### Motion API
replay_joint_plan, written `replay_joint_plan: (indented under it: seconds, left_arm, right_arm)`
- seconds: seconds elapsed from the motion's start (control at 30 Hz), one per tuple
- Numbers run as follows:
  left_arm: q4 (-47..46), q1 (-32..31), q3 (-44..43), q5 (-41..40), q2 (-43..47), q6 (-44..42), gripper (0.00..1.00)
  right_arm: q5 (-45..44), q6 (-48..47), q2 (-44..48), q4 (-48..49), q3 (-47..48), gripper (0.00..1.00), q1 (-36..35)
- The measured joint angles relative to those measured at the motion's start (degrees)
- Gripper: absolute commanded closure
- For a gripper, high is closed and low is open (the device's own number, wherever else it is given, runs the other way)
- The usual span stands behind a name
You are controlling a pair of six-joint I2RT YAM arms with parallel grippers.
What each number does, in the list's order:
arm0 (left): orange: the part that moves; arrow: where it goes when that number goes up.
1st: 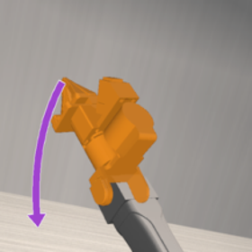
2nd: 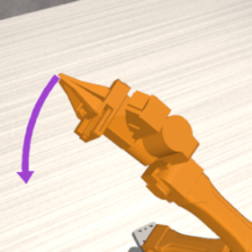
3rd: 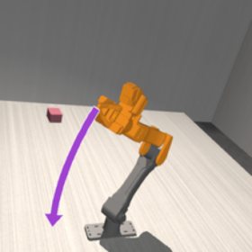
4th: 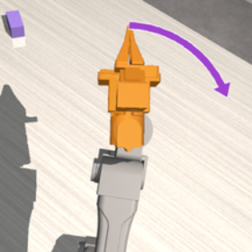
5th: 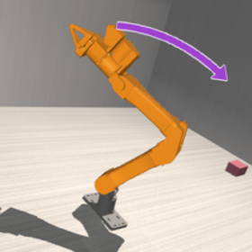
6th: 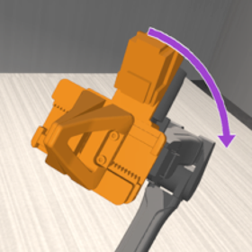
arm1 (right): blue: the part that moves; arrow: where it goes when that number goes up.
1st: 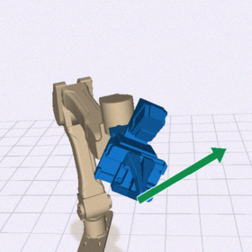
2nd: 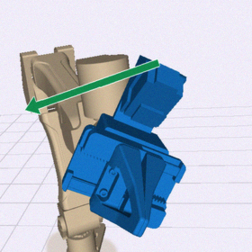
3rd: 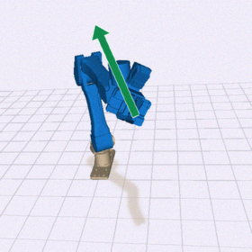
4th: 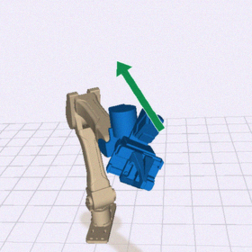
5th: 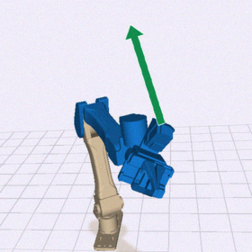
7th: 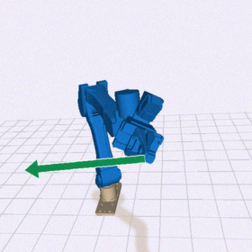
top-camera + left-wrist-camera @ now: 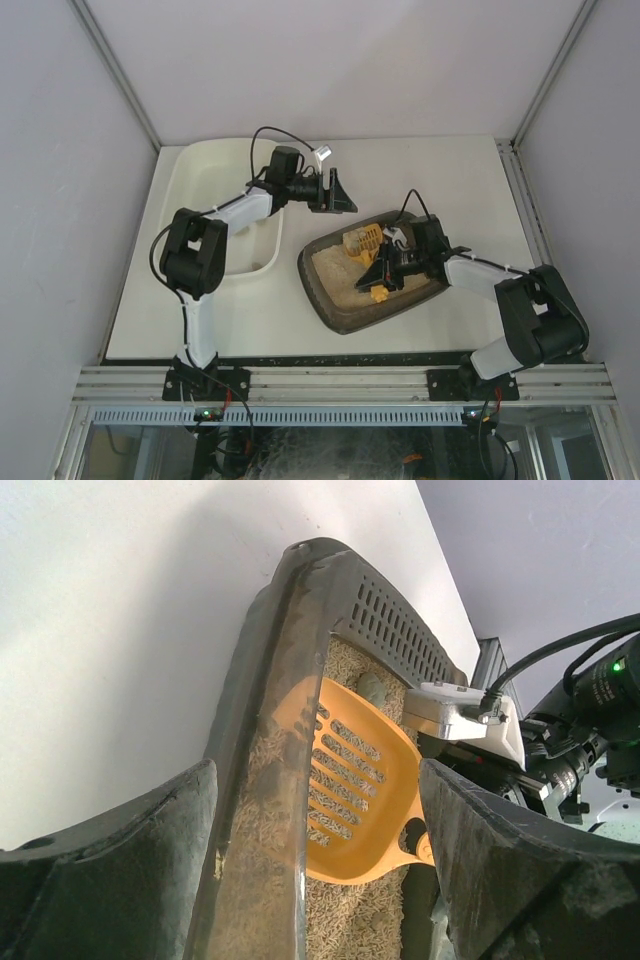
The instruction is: Clean the litter box
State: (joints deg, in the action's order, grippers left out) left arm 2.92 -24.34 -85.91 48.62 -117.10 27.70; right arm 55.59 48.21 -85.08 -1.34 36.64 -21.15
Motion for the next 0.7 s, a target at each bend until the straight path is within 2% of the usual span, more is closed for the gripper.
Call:
replay_joint_plan:
  seconds: [0.37, 0.7]
  left_arm:
    - [0.0, -0.4, 0.9, 0.0, 0.2, -0.3, 0.15]
    - [0.0, -0.8, 0.9, 0.0, 0.2, -0.4, 0.15]
  right_arm:
    - [2.3, -1.7, -2.0, -7.9, 5.1, 1.00, 0.0]
    - [2.4, -6.5, -1.3, -12.7, 5.4, 1.00, 0.0]
